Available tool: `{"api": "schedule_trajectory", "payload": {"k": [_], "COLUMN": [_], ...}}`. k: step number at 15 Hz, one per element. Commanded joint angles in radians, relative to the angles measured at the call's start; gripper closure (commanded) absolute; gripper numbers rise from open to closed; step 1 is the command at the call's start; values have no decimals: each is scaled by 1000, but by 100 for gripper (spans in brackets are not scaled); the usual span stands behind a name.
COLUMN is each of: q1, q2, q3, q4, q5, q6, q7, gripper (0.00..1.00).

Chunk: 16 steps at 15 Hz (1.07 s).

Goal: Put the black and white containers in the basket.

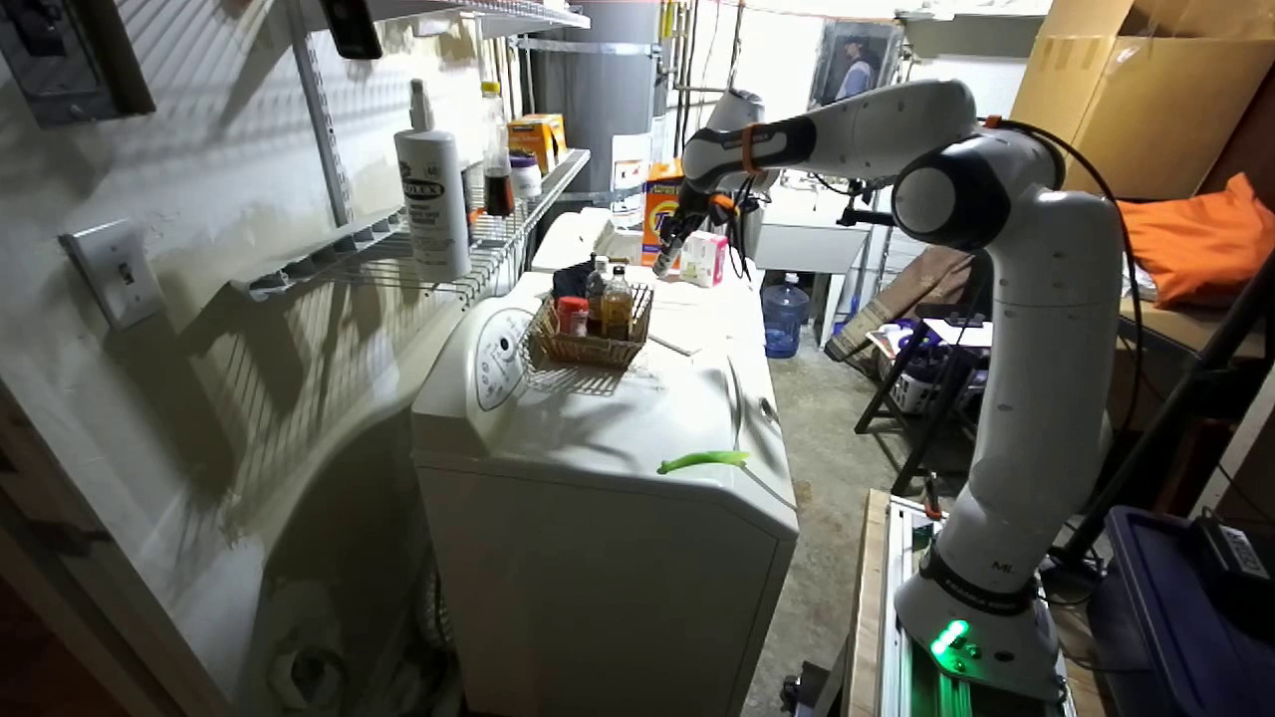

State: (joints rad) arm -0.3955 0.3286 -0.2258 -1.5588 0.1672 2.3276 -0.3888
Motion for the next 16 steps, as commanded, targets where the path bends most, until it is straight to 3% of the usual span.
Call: {"api": "schedule_trajectory", "payload": {"k": [1,4,16], "q1": [-77,-128,-188], "q2": [108,183,434], "q3": [52,90,177], "q4": [143,229,509], "q5": [115,175,157], "q6": [-39,-77,-220], "q7": [-80,-106,-84], "gripper": [80,80,80]}}
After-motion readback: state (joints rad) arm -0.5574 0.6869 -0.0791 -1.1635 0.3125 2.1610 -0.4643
